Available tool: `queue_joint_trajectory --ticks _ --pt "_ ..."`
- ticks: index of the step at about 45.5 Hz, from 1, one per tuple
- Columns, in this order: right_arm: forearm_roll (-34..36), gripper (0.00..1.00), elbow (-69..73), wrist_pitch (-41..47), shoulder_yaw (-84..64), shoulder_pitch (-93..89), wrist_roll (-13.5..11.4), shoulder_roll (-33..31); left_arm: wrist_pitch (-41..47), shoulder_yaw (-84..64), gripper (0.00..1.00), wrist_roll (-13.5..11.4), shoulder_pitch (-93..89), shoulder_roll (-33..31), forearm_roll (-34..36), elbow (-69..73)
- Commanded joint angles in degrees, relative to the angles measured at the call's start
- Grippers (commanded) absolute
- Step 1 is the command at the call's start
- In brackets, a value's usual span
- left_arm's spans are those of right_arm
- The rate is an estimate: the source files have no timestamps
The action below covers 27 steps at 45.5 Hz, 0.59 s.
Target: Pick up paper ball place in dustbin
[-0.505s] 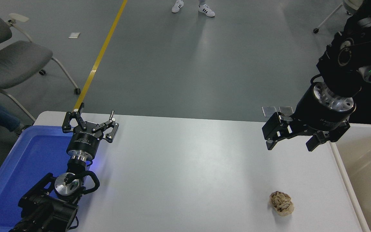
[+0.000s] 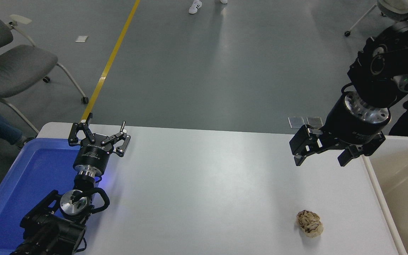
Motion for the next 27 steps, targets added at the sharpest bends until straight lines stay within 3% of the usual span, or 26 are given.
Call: queue_joint_trajectory --ticks 1,27 --pt "-0.16 1.0 -0.27 -0.04 0.18 -0.33 0.0 -0.07 0.01 0.02 0.99 0.02 0.0 0.01 0.02 0.0" --pt "-7.88 1.0 -1.94 -7.94 0.0 -9.03 0.17 -3.49 0.01 0.02 0.99 0.02 0.0 0.01 0.02 0.0"
